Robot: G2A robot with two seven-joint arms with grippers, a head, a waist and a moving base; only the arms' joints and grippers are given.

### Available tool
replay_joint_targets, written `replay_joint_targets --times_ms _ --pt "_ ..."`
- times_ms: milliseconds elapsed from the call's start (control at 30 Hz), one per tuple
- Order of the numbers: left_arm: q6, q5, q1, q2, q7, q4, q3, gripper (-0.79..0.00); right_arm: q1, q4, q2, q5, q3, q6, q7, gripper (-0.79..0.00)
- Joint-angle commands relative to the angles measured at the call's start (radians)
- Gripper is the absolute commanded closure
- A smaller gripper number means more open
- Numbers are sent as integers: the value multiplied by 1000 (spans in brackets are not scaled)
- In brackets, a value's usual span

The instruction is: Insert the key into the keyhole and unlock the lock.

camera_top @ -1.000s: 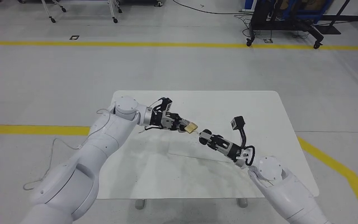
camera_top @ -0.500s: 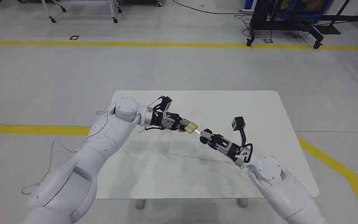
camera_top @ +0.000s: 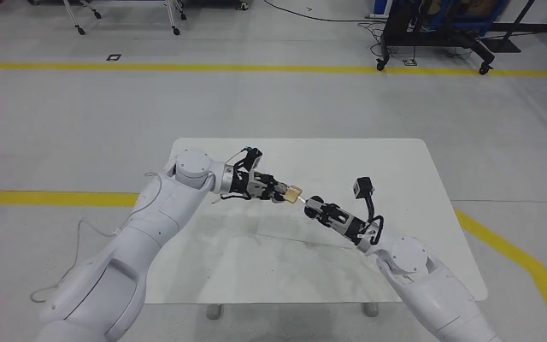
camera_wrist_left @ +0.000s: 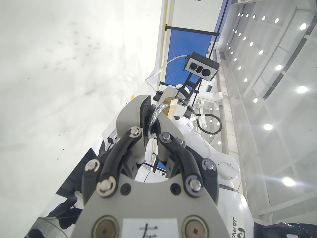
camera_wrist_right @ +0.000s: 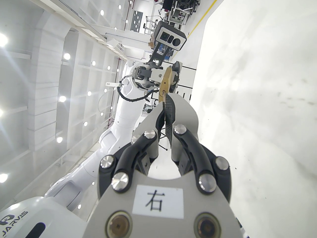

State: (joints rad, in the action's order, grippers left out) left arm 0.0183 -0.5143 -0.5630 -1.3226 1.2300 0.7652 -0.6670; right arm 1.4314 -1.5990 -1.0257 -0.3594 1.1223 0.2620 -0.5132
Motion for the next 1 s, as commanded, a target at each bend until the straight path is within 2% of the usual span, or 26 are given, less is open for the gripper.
replay_joint_targets --times_ms 0,233,700,967 --pt "-1 13 -3 1 -4 8 -4 0 -2 -1 -1 0 0 -3 -17 0" --pt "-13 61 -10 7 -24 35 -16 0 -1 -6 -4 11 8 -17 -24 0" --pt "4 148 -36 15 -87 92 -34 0 -5 -21 -17 92 0 -82 54 0" --pt "9 129 -51 19 -99 101 -67 0 18 -37 -18 55 28 -46 34 0"
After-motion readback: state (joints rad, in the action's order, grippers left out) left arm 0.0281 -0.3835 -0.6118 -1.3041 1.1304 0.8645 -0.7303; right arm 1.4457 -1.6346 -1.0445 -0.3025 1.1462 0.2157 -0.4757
